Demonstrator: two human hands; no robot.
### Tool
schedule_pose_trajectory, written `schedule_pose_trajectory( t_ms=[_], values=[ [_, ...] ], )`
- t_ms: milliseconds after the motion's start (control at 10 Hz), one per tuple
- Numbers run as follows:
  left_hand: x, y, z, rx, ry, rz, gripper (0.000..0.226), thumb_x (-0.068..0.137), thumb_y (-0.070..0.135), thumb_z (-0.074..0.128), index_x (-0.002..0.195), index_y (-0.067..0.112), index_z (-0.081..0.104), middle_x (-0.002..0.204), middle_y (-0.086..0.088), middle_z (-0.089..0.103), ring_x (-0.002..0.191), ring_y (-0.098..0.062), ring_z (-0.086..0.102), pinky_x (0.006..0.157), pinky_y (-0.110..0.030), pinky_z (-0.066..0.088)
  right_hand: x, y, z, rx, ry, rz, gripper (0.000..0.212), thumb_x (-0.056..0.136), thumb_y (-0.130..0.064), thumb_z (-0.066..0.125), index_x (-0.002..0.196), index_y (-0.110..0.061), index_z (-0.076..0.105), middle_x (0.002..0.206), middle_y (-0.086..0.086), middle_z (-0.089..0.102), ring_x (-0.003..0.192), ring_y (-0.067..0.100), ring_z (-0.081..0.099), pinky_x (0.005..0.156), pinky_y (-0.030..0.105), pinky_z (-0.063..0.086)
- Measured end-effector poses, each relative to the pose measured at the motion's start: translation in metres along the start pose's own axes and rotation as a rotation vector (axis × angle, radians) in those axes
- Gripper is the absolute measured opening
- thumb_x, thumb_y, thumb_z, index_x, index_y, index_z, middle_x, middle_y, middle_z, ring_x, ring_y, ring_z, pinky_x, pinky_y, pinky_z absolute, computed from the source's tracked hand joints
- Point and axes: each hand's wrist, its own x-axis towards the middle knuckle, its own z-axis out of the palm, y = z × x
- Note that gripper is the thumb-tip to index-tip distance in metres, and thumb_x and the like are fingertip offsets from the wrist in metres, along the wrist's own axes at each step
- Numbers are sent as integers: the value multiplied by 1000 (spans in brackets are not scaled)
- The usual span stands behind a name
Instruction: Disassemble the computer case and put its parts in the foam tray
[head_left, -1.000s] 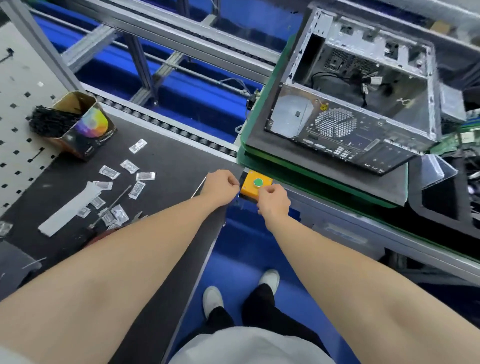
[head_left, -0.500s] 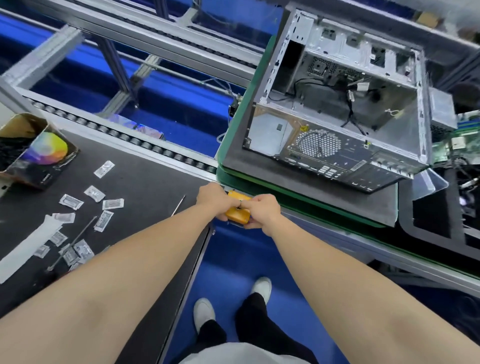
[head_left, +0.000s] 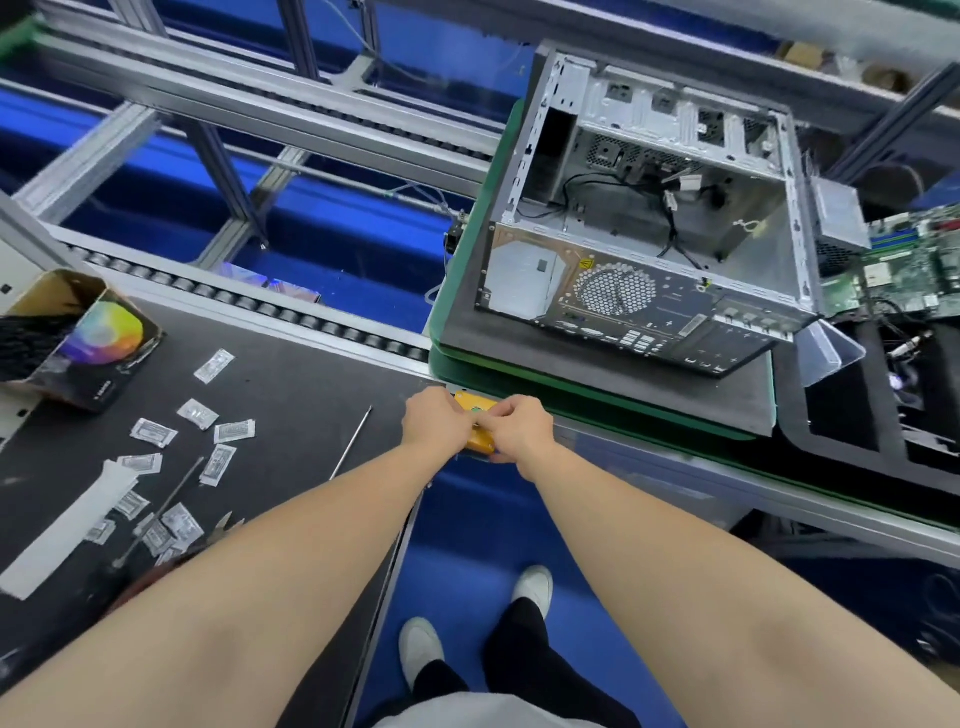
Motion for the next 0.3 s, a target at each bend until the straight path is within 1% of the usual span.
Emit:
schedule_pose_trajectory(
  t_ms=[100, 200, 300],
  values=[
    [-13, -9, 14, -23, 31, 41, 12, 90, 14, 63, 102, 14, 62, 110, -6, 64, 96, -25, 62, 72, -34, 47, -15, 7, -1, -86, 16, -106, 16, 98, -21, 71, 113, -15, 71, 115, 7, 68, 104, 29, 67, 86, 46, 62],
    [-27, -9, 23, -123, 60, 65, 12, 93, 10, 56, 105, 13, 58, 108, -7, 61, 93, -26, 62, 76, -39, 52, -36, 11, -11, -146, -35, -248, 25, 105, -19, 60, 128, -17, 69, 122, 5, 70, 107, 25, 67, 87, 37, 57],
    [-53, -16, 37, -190, 46, 157, 14, 98, 7, 53, 105, 15, 62, 102, -3, 67, 90, -20, 64, 75, -30, 52, -67, 37, -20, -239, -70, -366, 31, 109, -15, 50, 134, -22, 68, 126, 1, 70, 110, 21, 66, 92, 35, 55]
  ],
)
